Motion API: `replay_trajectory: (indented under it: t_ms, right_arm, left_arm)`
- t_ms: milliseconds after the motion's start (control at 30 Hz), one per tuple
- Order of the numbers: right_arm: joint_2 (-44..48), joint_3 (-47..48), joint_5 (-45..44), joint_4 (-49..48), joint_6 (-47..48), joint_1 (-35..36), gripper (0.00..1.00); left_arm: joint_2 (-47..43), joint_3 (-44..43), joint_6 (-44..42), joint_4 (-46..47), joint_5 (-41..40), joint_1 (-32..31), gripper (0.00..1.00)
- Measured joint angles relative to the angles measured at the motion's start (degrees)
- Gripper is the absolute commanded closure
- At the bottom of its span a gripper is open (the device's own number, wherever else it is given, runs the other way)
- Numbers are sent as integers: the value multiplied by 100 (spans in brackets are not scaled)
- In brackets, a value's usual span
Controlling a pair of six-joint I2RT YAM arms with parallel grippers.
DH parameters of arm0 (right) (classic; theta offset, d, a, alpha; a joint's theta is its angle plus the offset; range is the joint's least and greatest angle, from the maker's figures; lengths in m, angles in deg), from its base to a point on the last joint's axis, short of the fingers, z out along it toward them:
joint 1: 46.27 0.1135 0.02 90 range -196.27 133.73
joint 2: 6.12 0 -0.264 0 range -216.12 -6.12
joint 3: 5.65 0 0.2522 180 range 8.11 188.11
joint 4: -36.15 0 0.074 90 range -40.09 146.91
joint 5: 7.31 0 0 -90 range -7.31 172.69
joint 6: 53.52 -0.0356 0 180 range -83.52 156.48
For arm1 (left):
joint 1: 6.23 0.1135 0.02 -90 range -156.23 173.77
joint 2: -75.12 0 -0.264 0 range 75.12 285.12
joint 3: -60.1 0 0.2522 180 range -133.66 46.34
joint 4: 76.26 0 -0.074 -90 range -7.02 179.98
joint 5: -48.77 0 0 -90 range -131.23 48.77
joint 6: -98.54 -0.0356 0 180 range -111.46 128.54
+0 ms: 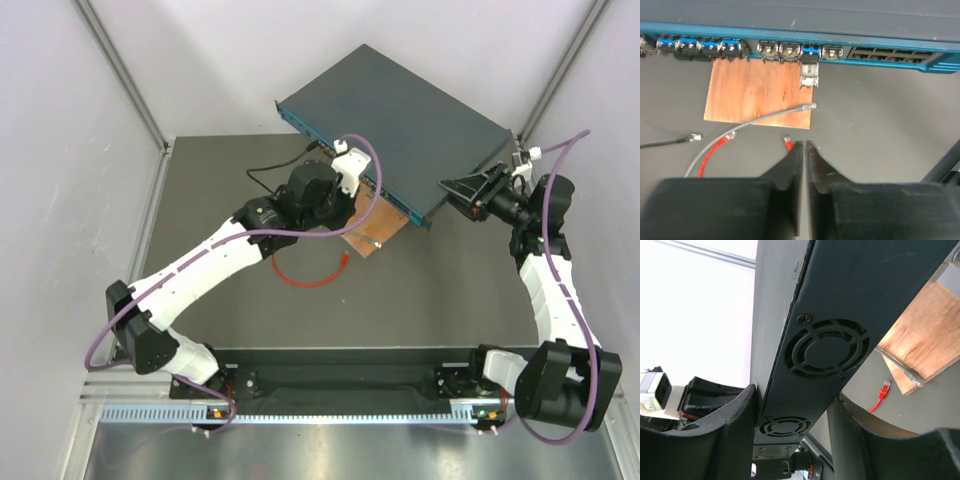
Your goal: Insert the plug into the switch port
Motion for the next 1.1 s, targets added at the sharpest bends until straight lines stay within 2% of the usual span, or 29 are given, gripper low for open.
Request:
replay_trajectory:
  t_ms: [67, 367, 700, 1100]
  right_arm:
    - [0, 0, 0, 0, 2, 0, 100]
    - [2, 0, 9, 39, 44, 0, 100]
    - [2, 2, 9, 42, 50, 0, 100]
    - [2, 11, -9, 42, 46, 0, 100]
  left_arm:
    - [96, 4, 7, 83, 13, 0, 100]
    - [754, -116, 2, 636, 13, -2, 100]
    - [894, -258, 2, 1187, -101, 2, 100]
    - [966, -138, 70, 1423, -313, -13, 100]
